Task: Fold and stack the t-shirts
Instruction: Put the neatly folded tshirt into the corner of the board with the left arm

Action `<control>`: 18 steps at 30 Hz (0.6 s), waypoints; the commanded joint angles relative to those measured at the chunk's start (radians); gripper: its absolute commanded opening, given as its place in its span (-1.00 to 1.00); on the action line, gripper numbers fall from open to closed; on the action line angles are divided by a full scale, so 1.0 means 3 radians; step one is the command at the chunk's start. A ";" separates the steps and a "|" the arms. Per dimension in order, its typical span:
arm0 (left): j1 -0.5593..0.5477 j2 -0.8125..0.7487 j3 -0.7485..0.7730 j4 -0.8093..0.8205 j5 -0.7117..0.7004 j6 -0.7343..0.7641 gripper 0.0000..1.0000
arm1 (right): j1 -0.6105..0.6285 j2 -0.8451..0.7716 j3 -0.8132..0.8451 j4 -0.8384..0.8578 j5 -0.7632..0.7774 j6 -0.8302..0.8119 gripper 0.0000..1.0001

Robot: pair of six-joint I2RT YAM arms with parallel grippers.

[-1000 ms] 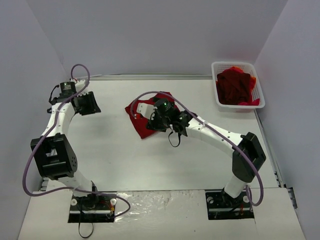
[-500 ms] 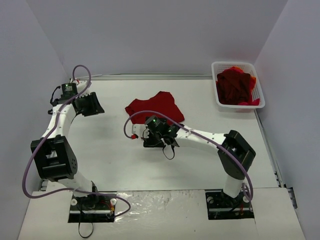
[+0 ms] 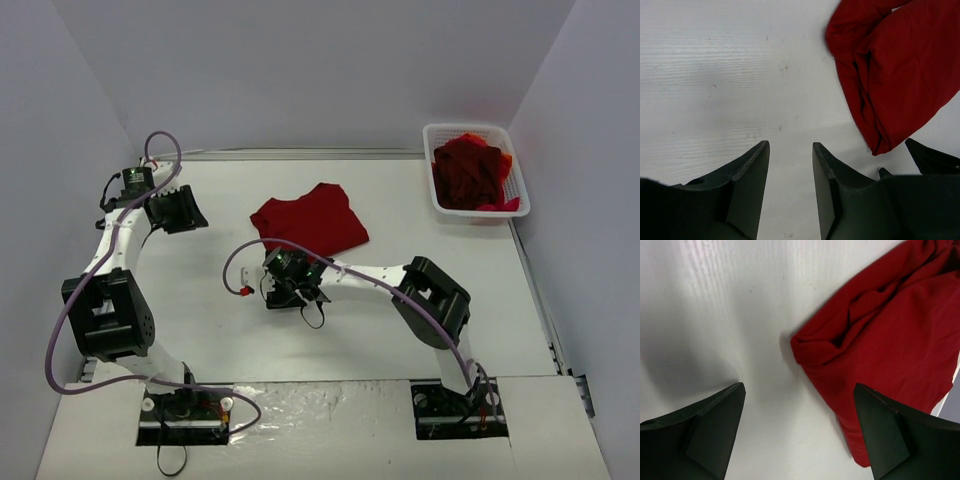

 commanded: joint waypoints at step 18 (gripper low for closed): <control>0.0029 -0.0113 0.0023 0.0138 0.0120 0.0049 -0.21 | -0.0137 0.0406 0.0293 0.0339 0.0536 0.0194 -0.47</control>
